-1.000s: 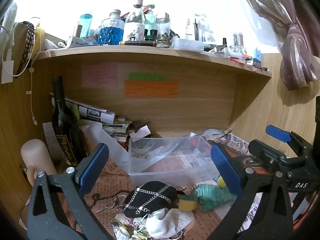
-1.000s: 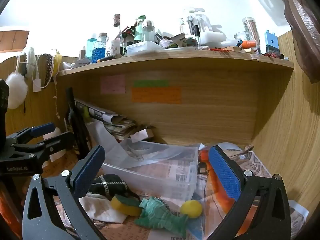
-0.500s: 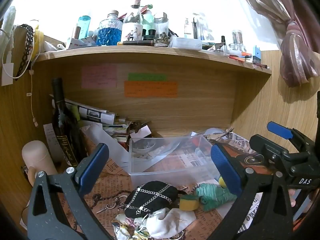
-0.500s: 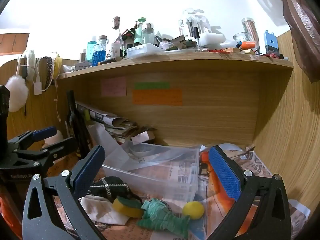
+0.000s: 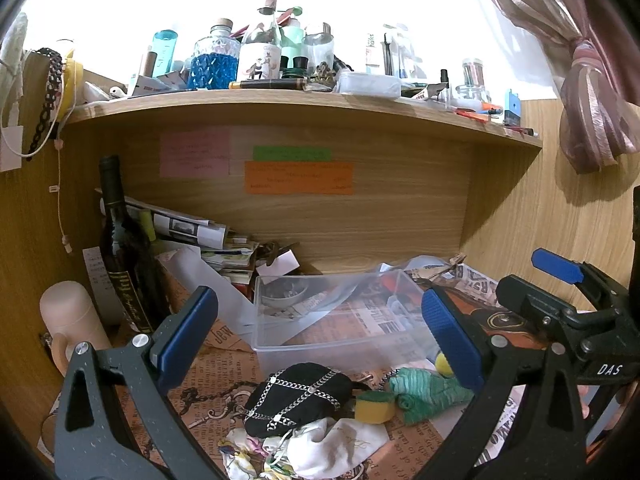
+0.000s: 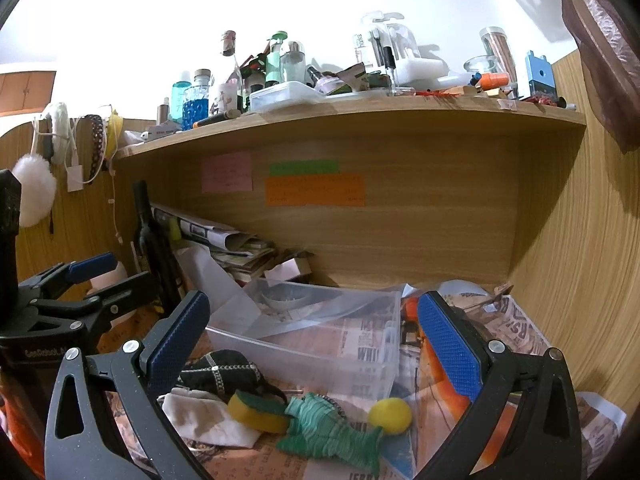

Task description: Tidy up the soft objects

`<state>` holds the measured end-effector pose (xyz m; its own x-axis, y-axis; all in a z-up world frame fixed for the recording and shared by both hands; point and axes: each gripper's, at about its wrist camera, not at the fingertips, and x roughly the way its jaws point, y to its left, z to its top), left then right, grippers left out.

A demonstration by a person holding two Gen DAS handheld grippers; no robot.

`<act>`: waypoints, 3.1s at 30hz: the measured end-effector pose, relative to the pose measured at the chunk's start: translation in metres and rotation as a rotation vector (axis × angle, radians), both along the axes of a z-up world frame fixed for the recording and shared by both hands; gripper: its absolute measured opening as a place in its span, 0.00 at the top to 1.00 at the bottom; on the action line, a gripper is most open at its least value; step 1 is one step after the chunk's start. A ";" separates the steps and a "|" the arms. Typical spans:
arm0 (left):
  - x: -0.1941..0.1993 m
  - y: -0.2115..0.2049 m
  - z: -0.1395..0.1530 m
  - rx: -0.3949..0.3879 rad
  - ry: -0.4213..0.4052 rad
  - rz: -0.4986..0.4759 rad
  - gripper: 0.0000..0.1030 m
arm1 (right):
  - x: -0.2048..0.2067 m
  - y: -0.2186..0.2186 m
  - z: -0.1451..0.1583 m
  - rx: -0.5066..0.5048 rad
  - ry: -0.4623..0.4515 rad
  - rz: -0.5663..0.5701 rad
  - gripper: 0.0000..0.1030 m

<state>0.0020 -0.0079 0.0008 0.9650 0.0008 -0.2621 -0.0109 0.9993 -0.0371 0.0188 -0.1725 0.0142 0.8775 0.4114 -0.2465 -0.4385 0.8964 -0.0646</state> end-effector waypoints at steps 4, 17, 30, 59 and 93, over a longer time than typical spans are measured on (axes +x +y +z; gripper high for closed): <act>0.000 0.000 -0.001 0.002 -0.003 0.006 0.00 | 0.000 0.000 0.000 -0.001 0.001 -0.001 0.00; 0.000 -0.002 -0.001 0.002 -0.005 0.005 0.00 | -0.002 0.002 0.001 0.000 -0.005 0.007 0.00; -0.003 -0.004 0.000 0.000 -0.010 -0.005 0.00 | -0.002 0.002 0.003 0.001 -0.005 0.007 0.00; 0.017 0.003 -0.020 -0.061 0.093 -0.032 0.00 | 0.011 -0.001 -0.008 -0.003 0.044 0.010 0.00; 0.117 0.045 -0.133 -0.228 0.584 -0.112 0.34 | 0.110 -0.057 -0.117 -0.128 0.554 -0.095 0.47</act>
